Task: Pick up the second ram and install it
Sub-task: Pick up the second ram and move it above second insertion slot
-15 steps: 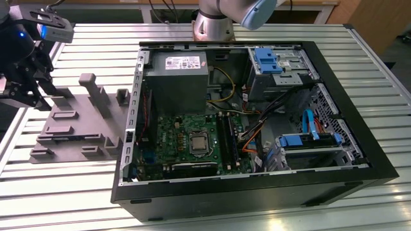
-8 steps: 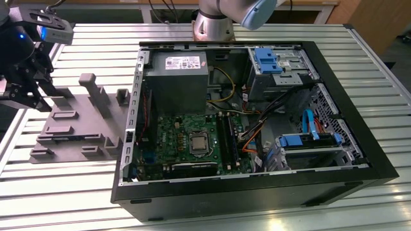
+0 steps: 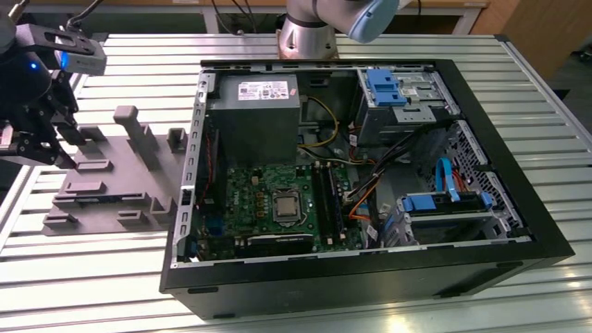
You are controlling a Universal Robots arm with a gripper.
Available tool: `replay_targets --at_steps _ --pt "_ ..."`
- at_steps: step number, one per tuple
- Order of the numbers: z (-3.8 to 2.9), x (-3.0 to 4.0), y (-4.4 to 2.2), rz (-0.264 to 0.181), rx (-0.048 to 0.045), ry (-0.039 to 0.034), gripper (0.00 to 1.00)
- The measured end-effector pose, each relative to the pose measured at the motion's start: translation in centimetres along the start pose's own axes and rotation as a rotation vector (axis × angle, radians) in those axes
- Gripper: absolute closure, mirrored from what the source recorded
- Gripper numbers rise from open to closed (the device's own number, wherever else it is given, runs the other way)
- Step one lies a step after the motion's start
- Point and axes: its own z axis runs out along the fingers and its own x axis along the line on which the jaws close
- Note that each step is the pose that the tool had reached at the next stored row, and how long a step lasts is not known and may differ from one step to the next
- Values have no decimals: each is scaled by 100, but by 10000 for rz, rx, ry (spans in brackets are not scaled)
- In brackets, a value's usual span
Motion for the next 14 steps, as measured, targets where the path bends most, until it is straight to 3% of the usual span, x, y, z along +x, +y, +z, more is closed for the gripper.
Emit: replay_targets --at_steps 6,14 --pt "107 13 -3 -4 1 0 53" --pt "124 13 -4 -4 -1 0 53"
